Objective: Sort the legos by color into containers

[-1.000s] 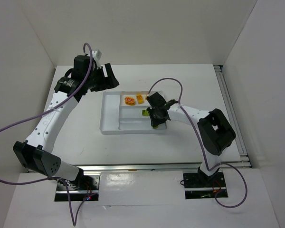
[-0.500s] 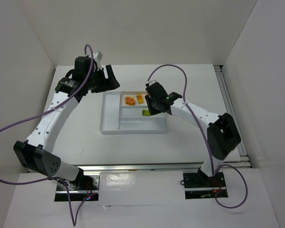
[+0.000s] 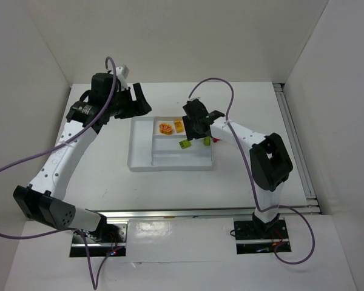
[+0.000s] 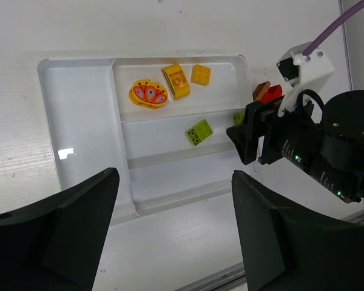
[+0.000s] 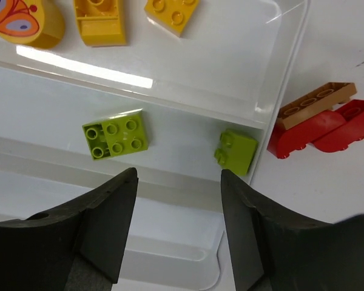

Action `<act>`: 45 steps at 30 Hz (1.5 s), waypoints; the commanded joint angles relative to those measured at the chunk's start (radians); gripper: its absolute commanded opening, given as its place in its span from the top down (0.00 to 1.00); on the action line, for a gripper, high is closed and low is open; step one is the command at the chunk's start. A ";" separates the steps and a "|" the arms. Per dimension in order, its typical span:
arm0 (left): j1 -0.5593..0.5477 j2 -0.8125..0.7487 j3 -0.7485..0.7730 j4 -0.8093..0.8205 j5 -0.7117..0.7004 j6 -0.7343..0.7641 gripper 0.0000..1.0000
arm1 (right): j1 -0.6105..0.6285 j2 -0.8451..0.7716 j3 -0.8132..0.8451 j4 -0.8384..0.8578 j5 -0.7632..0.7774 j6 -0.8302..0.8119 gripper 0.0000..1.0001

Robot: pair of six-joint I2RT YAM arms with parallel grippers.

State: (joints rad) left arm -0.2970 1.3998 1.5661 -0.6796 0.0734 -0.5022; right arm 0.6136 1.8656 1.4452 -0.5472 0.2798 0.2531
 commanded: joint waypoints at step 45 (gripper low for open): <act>-0.154 0.217 0.114 0.061 0.263 0.028 0.07 | -0.370 -0.357 -0.332 0.222 -0.181 0.171 0.54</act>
State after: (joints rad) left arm -0.4454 1.5772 1.6333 -0.6708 0.2249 -0.4740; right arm 0.2359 1.7027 1.1706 -0.4370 0.1696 0.5507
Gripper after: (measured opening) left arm 0.919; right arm 0.633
